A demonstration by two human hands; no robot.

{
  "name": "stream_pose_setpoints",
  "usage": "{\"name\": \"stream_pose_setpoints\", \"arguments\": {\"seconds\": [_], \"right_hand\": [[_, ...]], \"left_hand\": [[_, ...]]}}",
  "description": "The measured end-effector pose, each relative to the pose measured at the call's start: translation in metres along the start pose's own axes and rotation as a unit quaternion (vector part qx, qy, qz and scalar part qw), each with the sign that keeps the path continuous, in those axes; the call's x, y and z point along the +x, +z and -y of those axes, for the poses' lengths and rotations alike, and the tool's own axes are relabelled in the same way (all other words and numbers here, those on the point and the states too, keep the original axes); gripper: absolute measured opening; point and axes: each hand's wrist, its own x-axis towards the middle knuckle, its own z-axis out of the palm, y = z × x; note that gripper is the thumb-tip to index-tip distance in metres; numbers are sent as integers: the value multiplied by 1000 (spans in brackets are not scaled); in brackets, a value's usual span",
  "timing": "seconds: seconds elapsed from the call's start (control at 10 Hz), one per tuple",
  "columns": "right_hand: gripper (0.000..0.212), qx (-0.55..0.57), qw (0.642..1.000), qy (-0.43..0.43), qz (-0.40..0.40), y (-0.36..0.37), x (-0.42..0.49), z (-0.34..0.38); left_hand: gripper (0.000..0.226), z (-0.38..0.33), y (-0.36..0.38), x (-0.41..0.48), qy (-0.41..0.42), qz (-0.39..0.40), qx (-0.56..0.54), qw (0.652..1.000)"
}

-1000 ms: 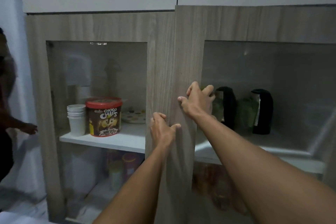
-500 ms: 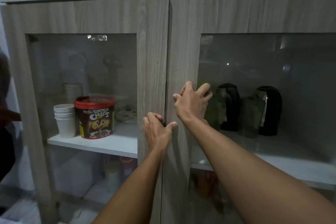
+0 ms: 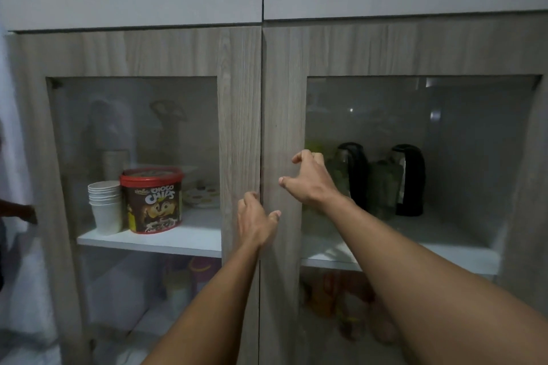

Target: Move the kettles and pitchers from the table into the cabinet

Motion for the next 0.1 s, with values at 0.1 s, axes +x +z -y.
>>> {"name": "stream_pose_setpoints", "arguments": {"seconds": [0.1], "right_hand": [[46,0,1000,14,5,-4,-22,9]], "left_hand": [[63,-5,-13,-20,19,11,-4,1000]]}}
